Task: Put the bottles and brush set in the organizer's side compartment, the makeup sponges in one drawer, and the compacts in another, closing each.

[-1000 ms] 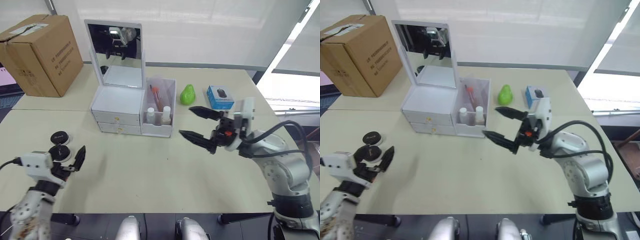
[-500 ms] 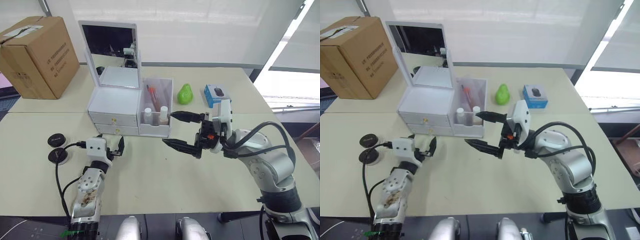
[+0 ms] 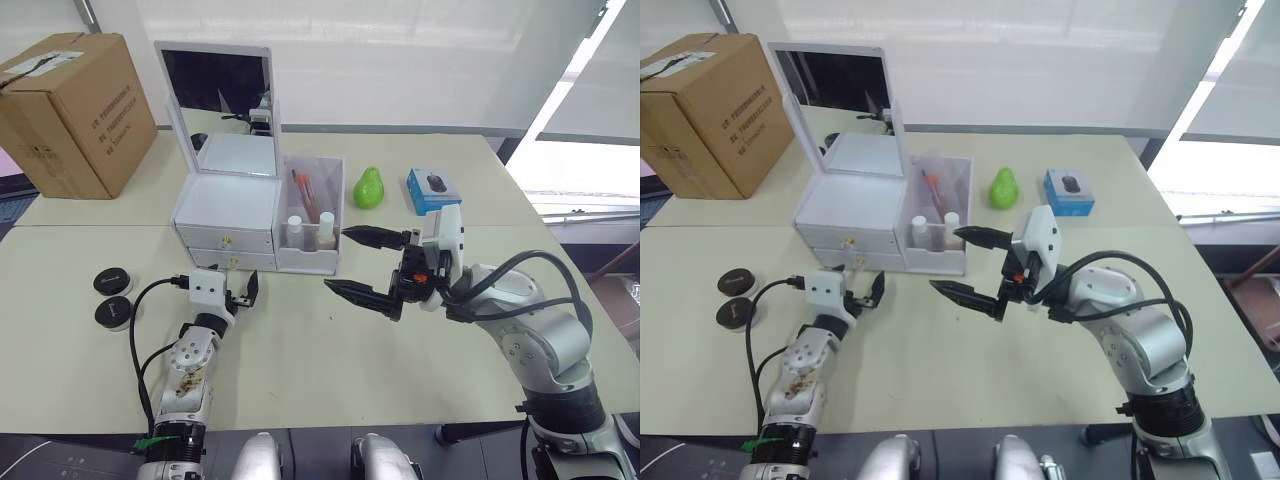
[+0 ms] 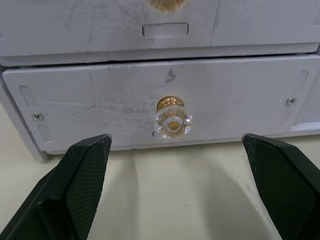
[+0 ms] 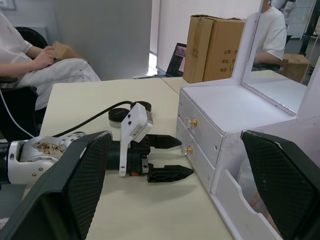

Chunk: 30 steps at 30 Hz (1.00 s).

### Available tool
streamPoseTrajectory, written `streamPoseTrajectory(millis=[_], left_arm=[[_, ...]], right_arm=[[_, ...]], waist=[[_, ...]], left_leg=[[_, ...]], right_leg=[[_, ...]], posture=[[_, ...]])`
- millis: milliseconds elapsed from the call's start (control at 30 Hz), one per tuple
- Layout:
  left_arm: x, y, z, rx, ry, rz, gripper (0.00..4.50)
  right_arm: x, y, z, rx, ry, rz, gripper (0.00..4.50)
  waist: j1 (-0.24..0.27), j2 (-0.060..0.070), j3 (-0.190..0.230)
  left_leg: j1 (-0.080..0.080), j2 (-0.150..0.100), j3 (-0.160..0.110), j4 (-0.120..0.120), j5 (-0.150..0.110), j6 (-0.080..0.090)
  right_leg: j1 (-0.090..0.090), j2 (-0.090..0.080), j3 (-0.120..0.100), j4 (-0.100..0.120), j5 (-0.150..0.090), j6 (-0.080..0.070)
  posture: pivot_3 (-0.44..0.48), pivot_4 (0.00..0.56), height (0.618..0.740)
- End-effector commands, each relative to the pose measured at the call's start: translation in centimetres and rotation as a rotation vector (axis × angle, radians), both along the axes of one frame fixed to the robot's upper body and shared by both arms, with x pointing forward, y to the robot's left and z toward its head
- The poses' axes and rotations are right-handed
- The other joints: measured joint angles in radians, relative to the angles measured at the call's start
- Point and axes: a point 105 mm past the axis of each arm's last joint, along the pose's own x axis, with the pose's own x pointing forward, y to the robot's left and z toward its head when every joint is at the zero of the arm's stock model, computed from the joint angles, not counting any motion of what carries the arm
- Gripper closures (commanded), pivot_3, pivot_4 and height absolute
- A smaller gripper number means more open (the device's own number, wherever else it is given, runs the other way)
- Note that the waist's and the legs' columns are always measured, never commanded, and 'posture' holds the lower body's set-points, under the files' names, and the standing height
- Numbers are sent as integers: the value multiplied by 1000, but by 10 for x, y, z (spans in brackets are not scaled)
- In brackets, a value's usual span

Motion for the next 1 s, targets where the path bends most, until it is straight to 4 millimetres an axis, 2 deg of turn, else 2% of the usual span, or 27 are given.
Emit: streamPoseTrajectory(millis=[33, 300, 367, 600, 1000], left_arm=[[3, -5, 13, -7, -60, -11, 923], [2, -5, 15, -16, -77, -5, 3513], [2, -5, 15, -16, -79, -3, 3941], [-1, -5, 15, -14, -75, -5, 3938], [-80, 16, 11, 13, -12, -38, 3938]], right_arm=[[-4, -3, 8, 2, -40, -10, 0], [-4, -4, 7, -3, -34, -19, 0], [-5, -4, 6, -6, -31, -19, 0], [-5, -4, 5, -12, -26, -19, 0], [-4, -7, 1, -32, -16, -35, 0]], waist=[[0, 0, 0], [1, 0, 0], [2, 0, 0], [1, 0, 0], [-1, 1, 1]], left_leg=[[0, 0, 0, 0, 0, 0], [0, 0, 0, 0, 0, 0], [0, 0, 0, 0, 0, 0], [0, 0, 0, 0, 0, 0], [0, 1, 1, -2, 0, 0]], right_leg=[[0, 0, 0, 0, 0, 0], [0, 0, 0, 0, 0, 0], [0, 0, 0, 0, 0, 0], [0, 0, 0, 0, 0, 0], [-2, -1, 1, -2, -4, -5]], posture=[[0, 150, 722], [0, 150, 722], [0, 150, 722], [0, 150, 722], [0, 150, 722]])
